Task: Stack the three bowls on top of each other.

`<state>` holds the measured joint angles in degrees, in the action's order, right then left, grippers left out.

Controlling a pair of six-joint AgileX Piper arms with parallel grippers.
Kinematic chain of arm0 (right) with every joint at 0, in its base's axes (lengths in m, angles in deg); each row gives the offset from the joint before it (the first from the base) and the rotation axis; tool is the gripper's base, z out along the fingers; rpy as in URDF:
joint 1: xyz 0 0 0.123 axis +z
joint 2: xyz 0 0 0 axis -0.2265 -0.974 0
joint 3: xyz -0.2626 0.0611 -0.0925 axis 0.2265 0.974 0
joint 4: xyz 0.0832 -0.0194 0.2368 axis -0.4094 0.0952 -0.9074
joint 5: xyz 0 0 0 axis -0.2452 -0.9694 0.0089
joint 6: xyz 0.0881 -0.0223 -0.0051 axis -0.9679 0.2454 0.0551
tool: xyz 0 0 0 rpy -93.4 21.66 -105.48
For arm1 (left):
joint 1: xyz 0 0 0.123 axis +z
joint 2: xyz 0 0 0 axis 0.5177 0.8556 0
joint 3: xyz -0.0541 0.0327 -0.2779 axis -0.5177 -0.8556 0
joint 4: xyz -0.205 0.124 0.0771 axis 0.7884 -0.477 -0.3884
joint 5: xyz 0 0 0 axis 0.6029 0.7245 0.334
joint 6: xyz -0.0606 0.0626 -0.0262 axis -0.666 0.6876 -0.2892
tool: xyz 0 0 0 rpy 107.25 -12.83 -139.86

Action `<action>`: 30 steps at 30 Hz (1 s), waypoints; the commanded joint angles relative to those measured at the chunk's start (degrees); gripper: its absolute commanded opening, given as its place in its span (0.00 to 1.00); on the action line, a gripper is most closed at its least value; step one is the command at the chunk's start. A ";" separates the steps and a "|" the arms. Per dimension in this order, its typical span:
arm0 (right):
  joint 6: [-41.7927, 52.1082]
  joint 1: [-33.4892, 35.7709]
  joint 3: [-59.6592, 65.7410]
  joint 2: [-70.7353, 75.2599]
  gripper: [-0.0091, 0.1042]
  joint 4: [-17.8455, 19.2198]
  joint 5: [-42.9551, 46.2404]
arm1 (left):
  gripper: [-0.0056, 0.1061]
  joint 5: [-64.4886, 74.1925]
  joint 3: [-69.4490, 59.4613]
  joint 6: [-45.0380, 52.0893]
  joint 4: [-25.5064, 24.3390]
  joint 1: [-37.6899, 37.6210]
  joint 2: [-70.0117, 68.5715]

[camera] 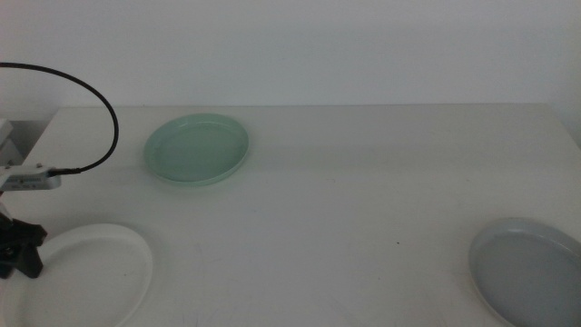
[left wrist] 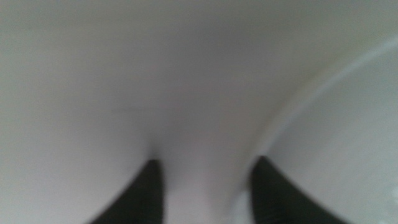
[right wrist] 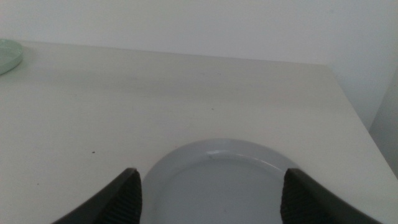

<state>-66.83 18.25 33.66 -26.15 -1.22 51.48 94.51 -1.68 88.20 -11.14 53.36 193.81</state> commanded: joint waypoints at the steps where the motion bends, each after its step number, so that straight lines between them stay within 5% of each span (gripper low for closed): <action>1: 0.70 -0.40 -1.63 1.52 0.59 0.52 4.39 | 0.28 1.42 0.22 -0.07 1.77 -0.15 -0.71; 4: 0.70 -0.40 -1.63 1.52 0.59 0.52 4.39 | 0.05 1.72 0.22 -1.93 0.69 -0.15 -0.71; 10: 0.70 -0.40 -1.63 1.52 0.59 0.52 4.39 | 0.05 4.51 1.21 -5.11 -0.96 -0.21 -1.23; 17: 0.70 -0.40 -1.63 1.52 0.59 0.52 4.39 | 0.05 11.49 4.26 -5.56 4.27 -2.80 -7.46; 30: 0.70 -0.40 -1.63 1.52 0.59 0.52 4.39 | 0.05 9.49 4.57 -21.05 11.01 -21.89 -17.85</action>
<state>-66.83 18.25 33.66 -26.15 -1.22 51.48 105.37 1.32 69.47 -3.13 33.99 178.34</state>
